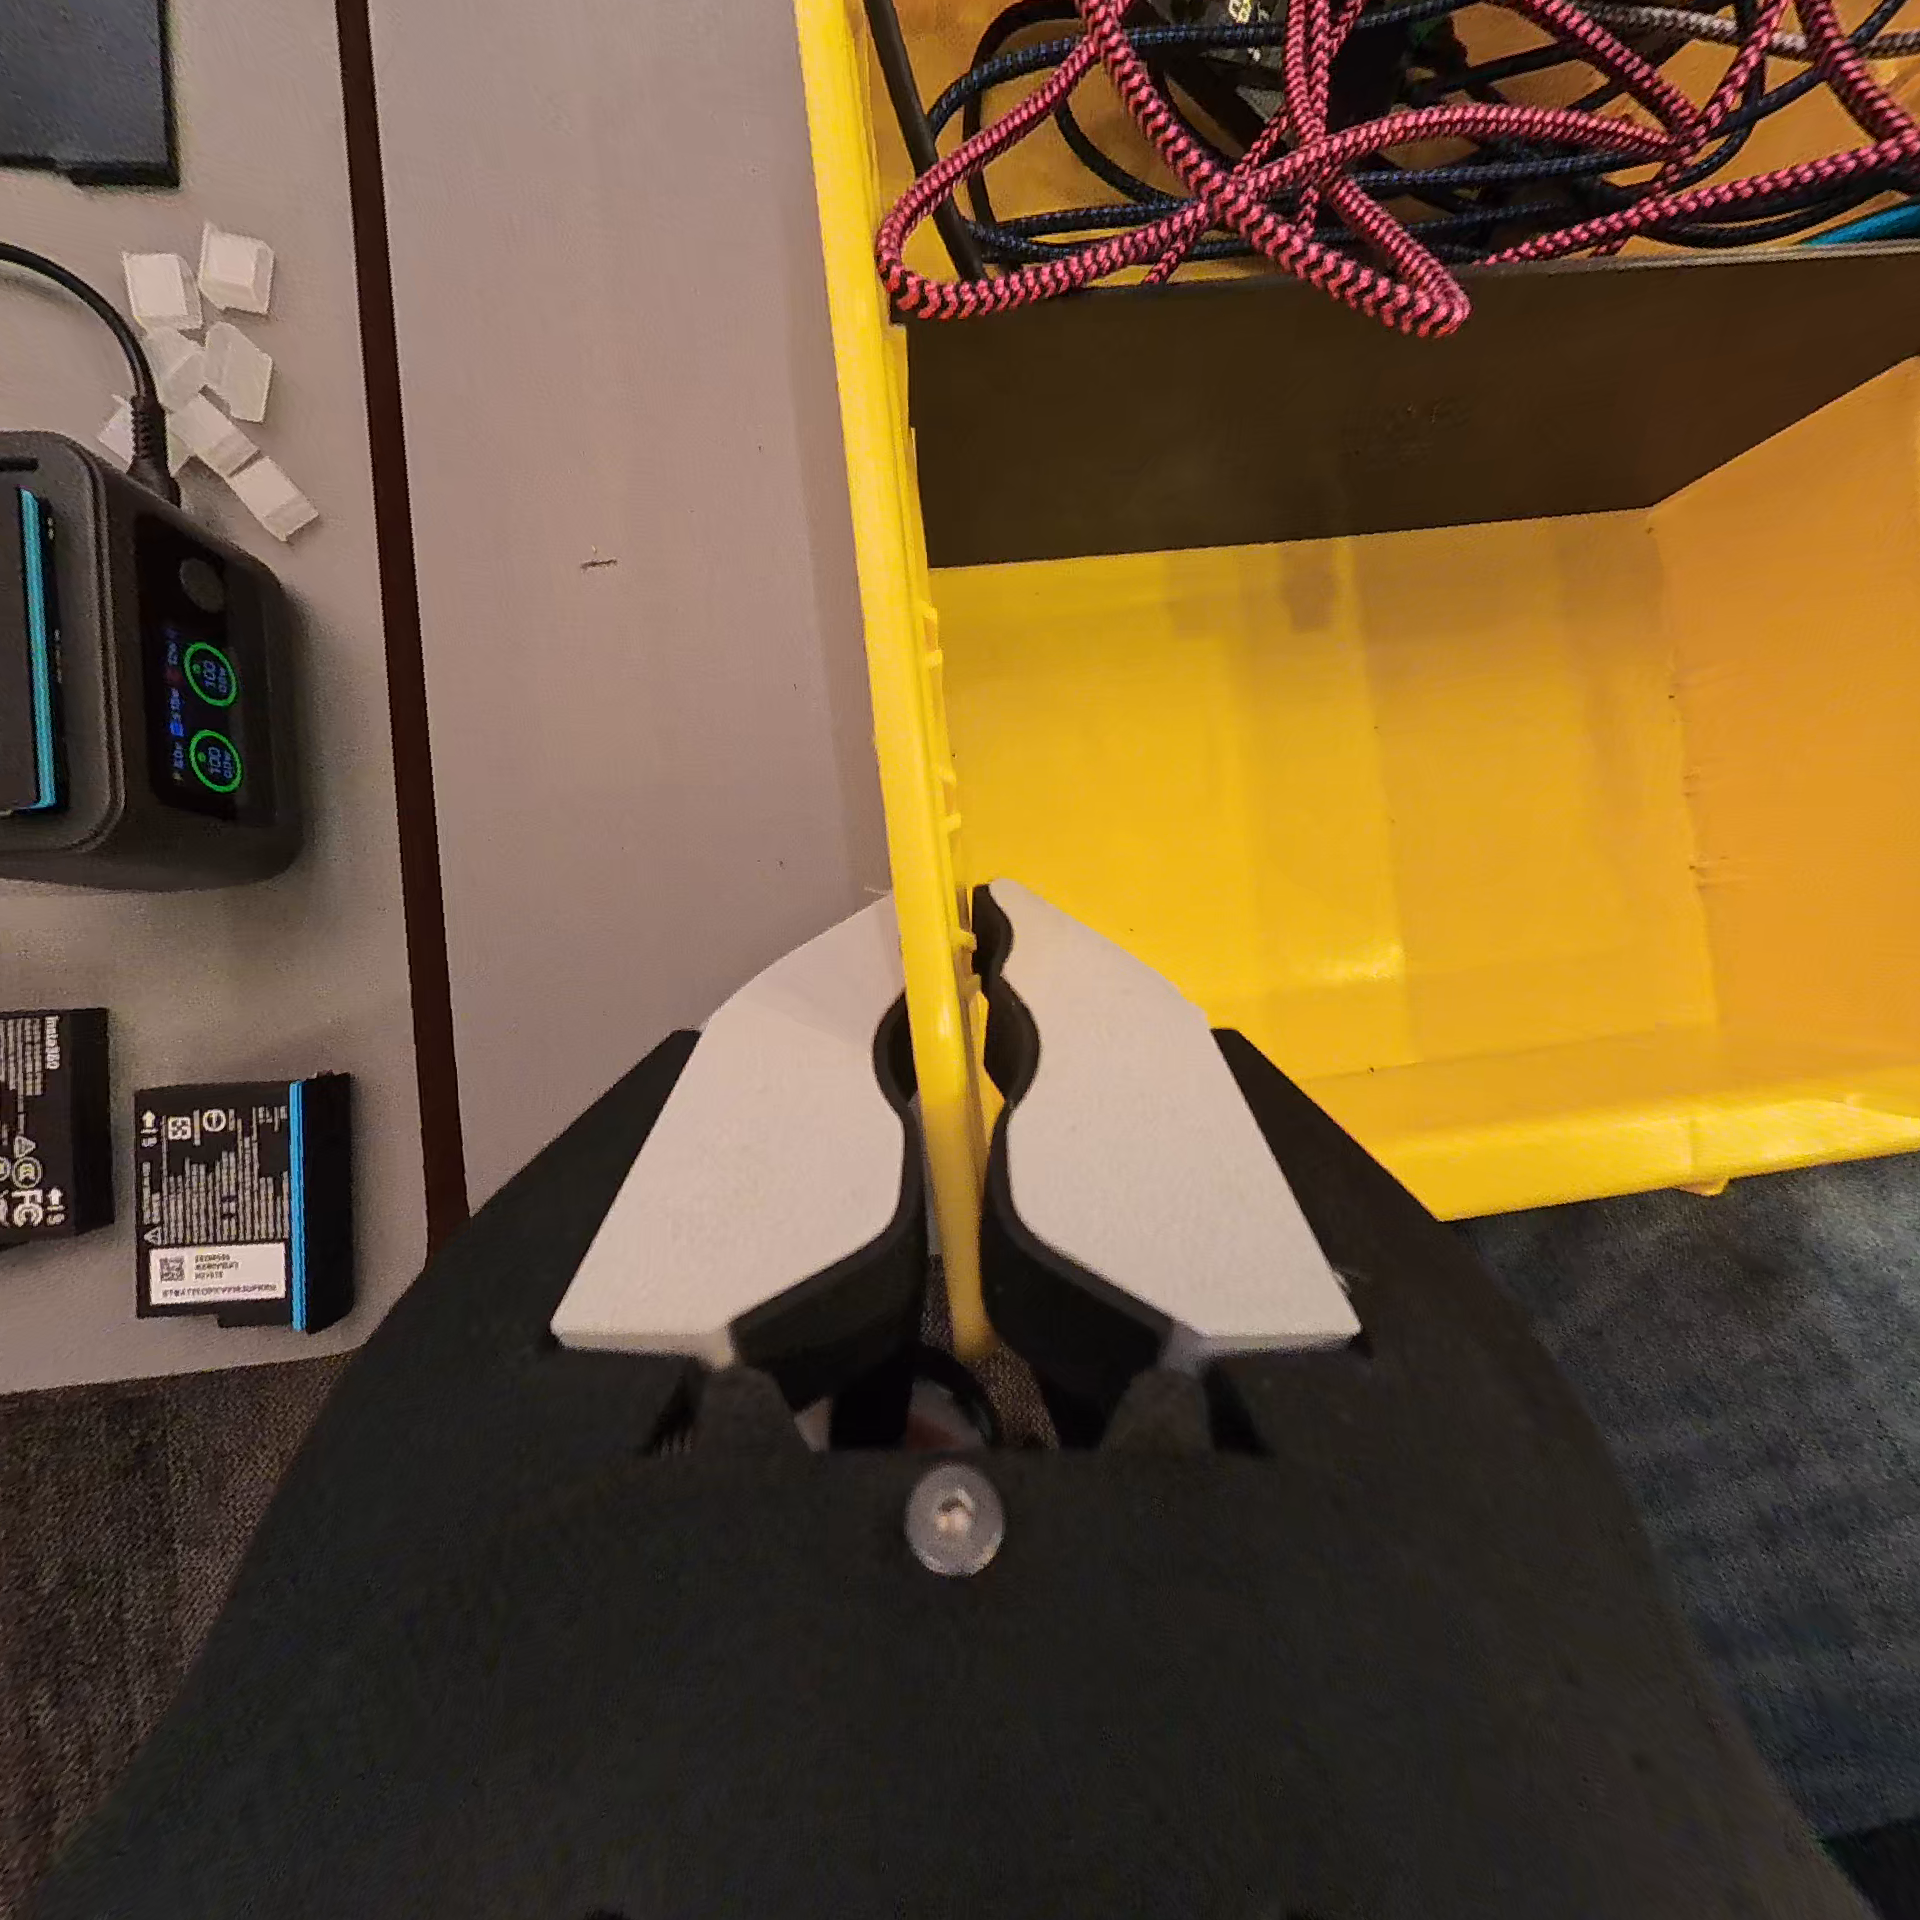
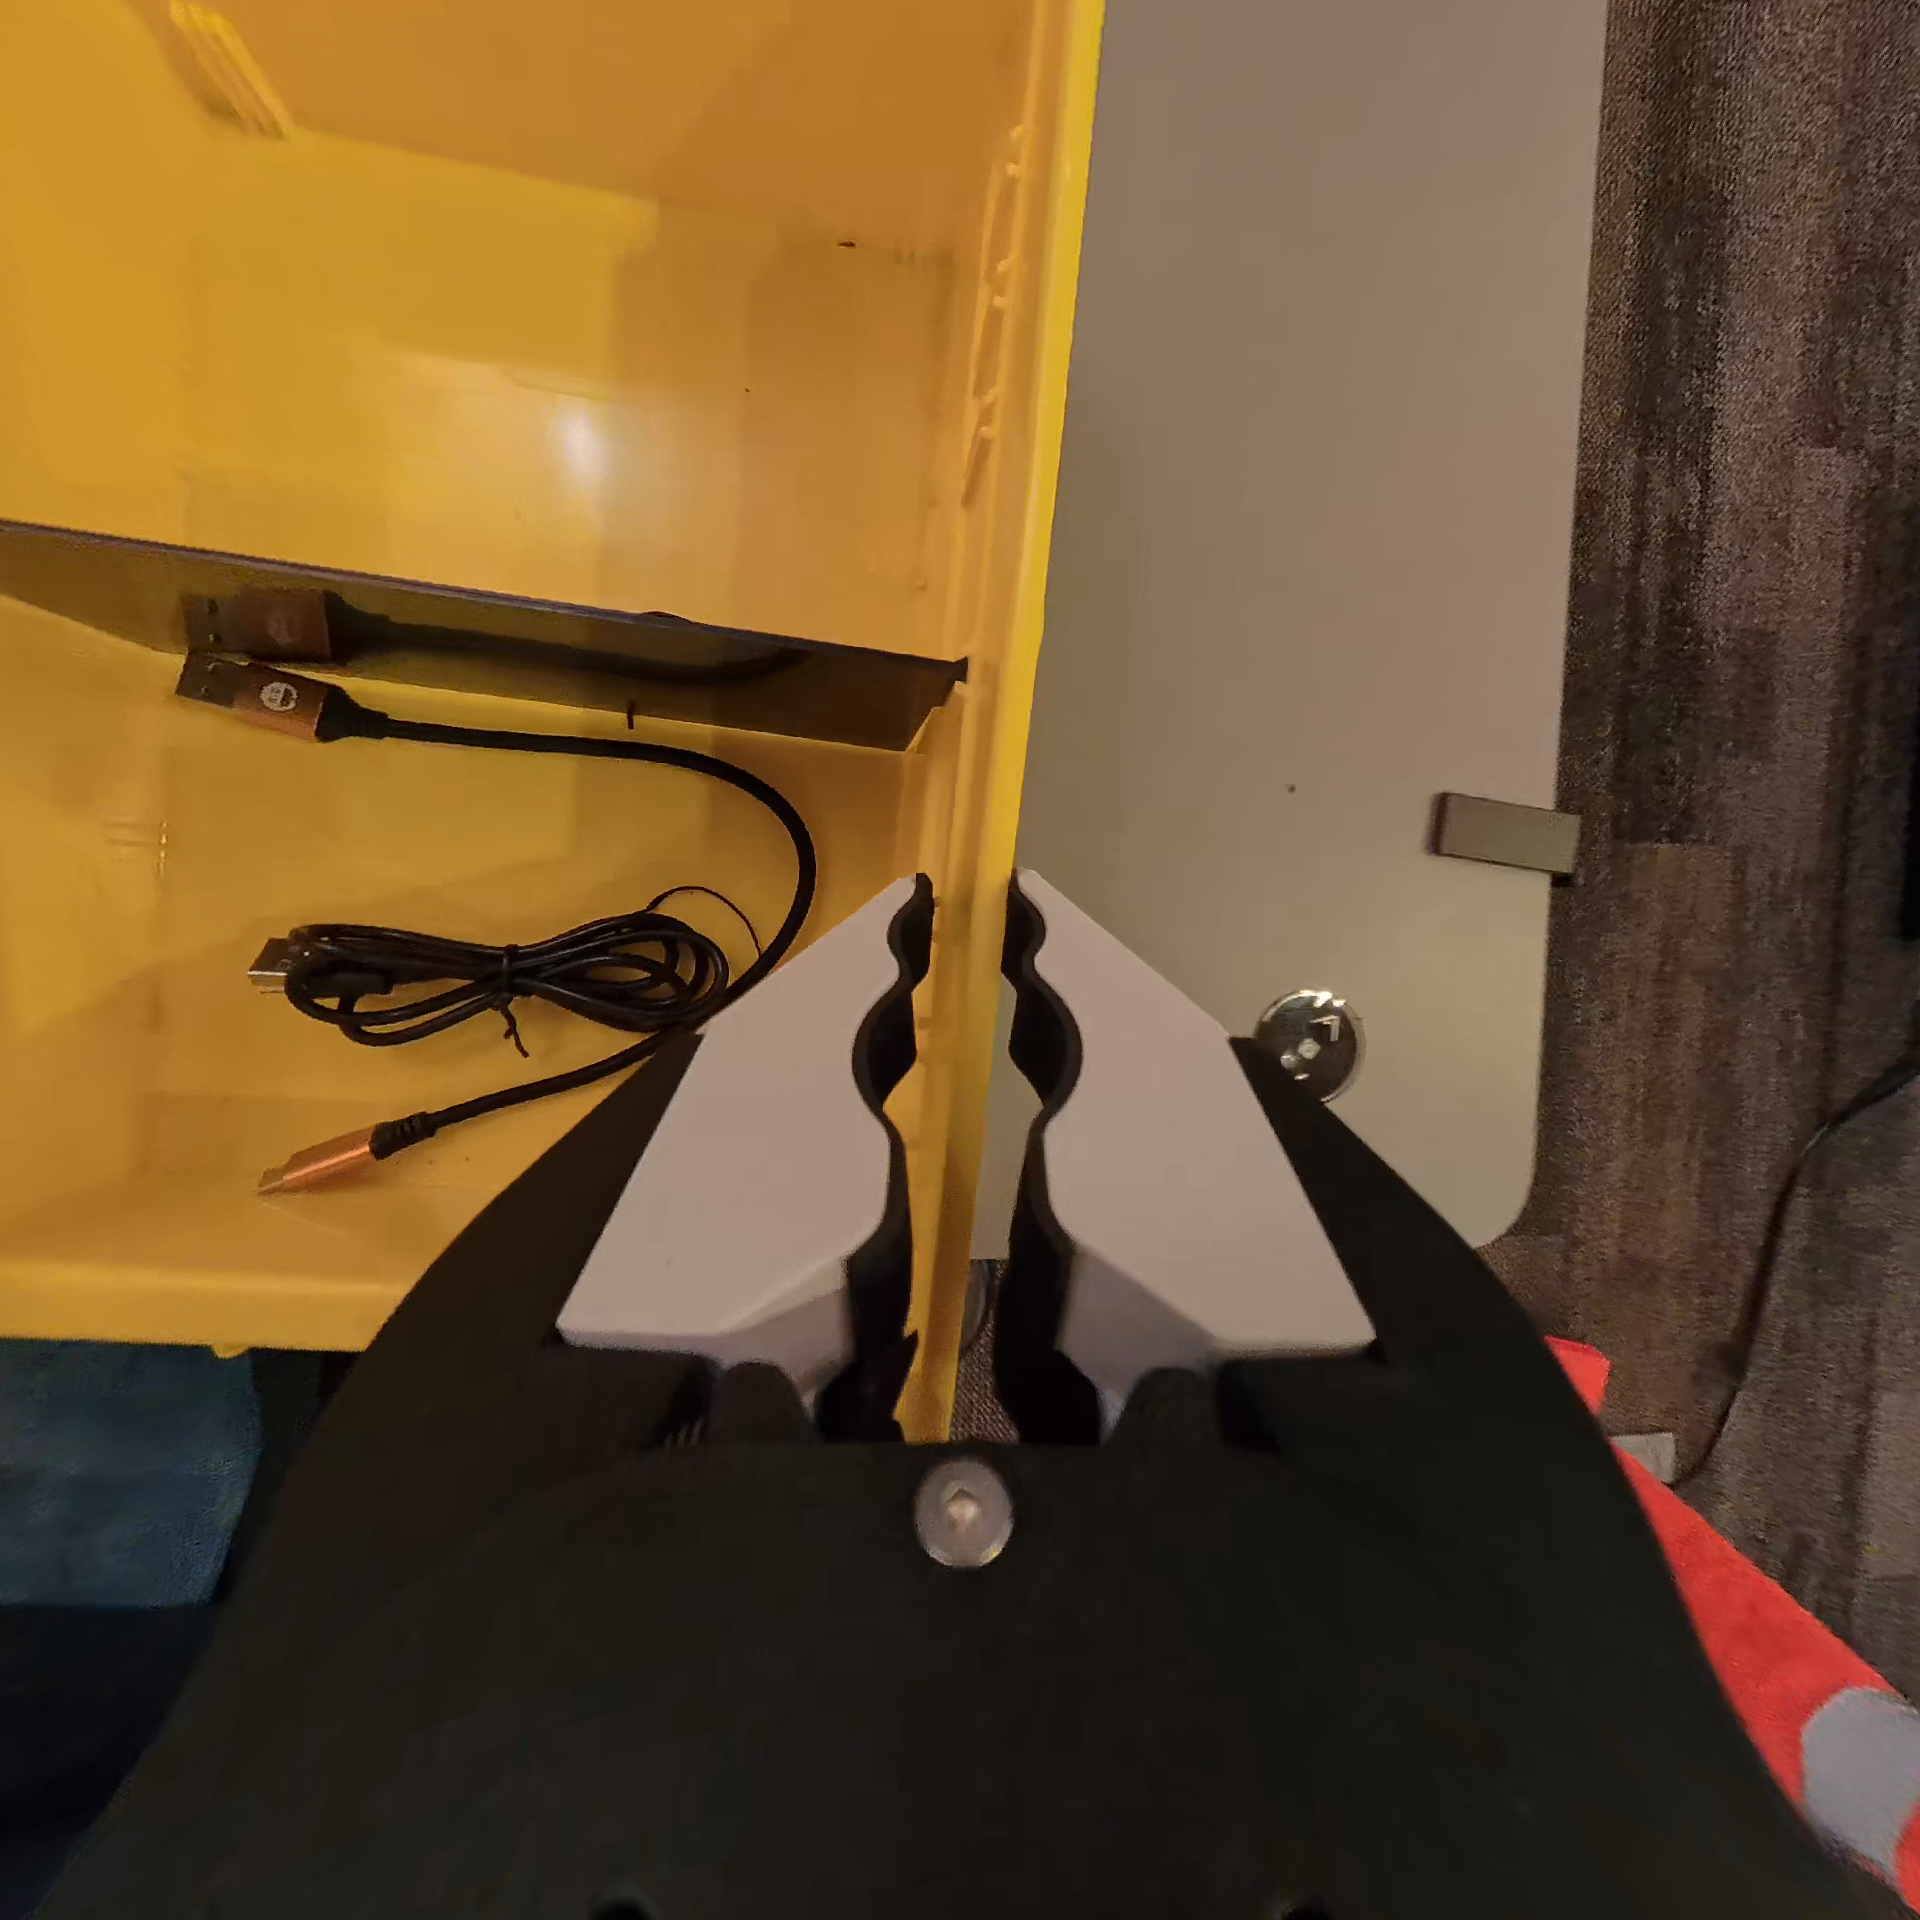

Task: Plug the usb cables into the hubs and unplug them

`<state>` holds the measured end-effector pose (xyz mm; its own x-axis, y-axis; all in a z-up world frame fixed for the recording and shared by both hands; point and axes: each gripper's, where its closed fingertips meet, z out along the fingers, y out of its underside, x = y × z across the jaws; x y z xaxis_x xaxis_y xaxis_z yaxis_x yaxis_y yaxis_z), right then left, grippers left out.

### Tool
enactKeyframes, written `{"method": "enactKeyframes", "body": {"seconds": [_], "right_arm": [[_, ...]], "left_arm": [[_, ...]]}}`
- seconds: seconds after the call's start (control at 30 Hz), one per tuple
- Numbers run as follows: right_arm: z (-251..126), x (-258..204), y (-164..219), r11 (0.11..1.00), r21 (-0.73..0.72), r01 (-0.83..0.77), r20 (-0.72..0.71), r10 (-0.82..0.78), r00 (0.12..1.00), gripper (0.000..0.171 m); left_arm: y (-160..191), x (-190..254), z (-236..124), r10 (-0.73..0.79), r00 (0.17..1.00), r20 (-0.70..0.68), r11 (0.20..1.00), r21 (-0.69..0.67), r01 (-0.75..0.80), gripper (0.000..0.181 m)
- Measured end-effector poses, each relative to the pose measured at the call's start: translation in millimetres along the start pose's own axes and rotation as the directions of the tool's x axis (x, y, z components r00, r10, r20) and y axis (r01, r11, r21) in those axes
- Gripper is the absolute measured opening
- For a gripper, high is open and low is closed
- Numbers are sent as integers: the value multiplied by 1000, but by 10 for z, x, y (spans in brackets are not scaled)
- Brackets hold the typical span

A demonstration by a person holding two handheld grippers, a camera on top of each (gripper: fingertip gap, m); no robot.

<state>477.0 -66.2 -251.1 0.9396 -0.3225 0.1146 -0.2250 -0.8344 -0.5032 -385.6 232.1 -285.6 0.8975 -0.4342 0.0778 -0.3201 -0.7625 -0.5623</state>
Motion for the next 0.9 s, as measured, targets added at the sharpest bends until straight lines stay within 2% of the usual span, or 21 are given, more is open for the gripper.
{"method": "enactKeyframes", "body": {"seconds": [0.13,0.17,0.23,0.3,0.43,0.57,0.7,0.77,0.9], "right_arm": [[-21,-169,-23,999,49,-4,11,4,1000,8],[-29,-190,-38,998,63,9,8,-10,1000,9],[-87,-229,-99,993,109,35,-1,-35,999,19],[-174,-201,-129,990,123,70,-53,-64,997,31],[-517,-284,-397,956,231,182,-154,-149,977,33],[-716,-732,-662,905,340,257,-119,-229,966,31],[-740,-1355,-769,854,412,317,-30,-335,942,28],[-736,-1633,-772,827,432,359,-15,-392,920,26],[-746,-2048,-751,785,475,398,28,-466,884,23]], "left_arm": [[2,33,-8,-4,999,-36,1000,5,4,10],[-25,43,-31,0,999,-44,1000,22,1,18],[-147,23,-169,33,999,-8,994,100,-33,22],[-283,14,-323,67,997,33,987,144,-71,33],[-828,333,-536,317,942,110,913,233,-335,46],[-1307,764,-290,607,781,146,769,139,-624,45],[-1567,892,201,874,461,154,474,-64,-878,41],[-1649,915,436,934,329,140,346,-123,-930,42],[-1762,844,787,971,211,114,232,-220,-948,46]]}}
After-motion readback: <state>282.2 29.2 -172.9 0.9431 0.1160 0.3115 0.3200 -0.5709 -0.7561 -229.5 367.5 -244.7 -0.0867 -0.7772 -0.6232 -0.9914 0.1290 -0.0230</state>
